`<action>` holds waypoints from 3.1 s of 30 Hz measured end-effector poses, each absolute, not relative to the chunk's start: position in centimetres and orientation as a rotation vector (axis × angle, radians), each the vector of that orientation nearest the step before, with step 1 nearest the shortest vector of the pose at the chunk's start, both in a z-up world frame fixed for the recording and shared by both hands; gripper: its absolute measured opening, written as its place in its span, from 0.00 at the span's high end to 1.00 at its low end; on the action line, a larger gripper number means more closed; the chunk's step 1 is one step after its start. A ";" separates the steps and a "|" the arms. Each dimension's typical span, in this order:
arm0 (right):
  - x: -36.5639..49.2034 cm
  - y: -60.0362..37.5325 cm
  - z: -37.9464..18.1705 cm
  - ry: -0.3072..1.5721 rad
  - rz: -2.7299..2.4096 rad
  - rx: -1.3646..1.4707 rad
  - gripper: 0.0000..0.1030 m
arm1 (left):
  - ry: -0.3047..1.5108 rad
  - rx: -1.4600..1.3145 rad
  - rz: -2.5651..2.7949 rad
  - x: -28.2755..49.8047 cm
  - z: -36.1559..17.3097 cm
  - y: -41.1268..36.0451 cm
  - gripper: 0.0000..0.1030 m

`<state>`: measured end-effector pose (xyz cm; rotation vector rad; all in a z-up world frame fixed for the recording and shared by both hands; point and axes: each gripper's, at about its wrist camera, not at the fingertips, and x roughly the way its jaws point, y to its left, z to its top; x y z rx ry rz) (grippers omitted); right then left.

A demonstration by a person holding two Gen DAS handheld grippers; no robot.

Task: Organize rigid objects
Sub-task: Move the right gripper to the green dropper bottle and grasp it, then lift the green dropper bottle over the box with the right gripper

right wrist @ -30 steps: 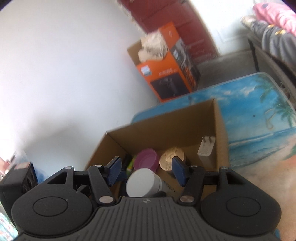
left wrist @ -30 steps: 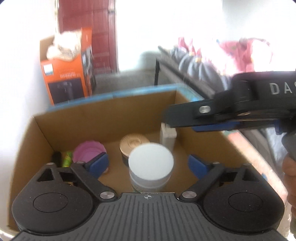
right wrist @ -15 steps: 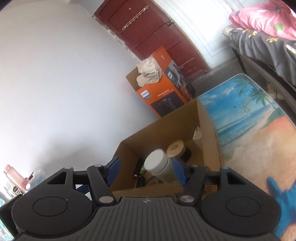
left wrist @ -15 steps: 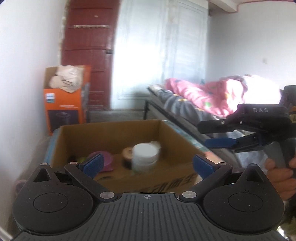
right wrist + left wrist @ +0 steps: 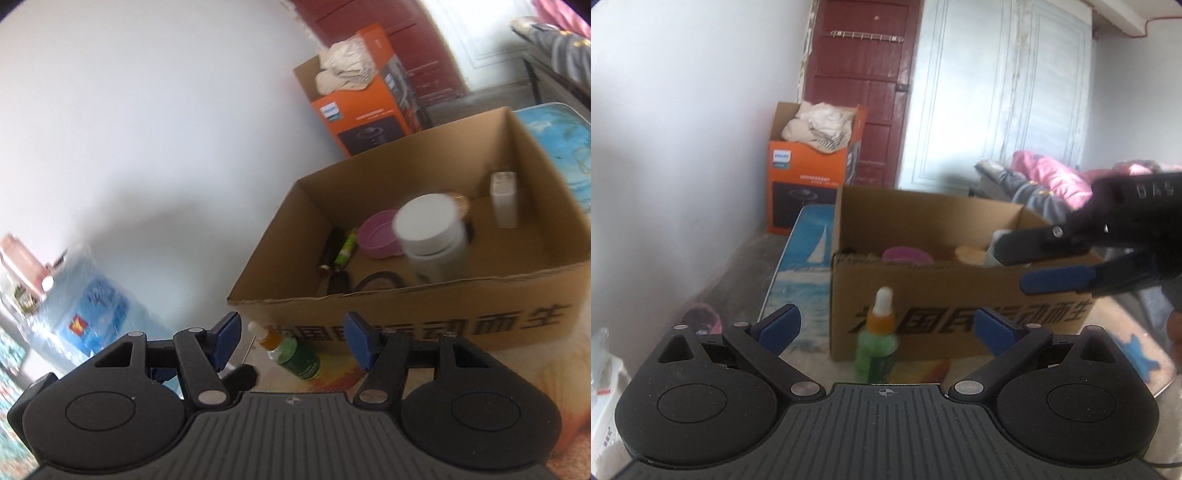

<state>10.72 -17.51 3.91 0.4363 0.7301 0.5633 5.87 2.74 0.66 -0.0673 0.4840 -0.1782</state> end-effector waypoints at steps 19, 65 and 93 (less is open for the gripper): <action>12.2 -7.6 2.3 0.727 0.549 0.141 0.71 | 0.583 -0.112 -0.199 9.2 -3.5 3.0 0.61; 10.7 -21.0 16.0 0.363 0.488 0.055 0.79 | 0.456 0.022 -0.490 13.9 10.7 -10.0 0.68; 19.0 -30.1 5.5 0.634 0.453 0.236 0.80 | 0.764 0.169 -0.497 20.1 3.5 -16.7 0.68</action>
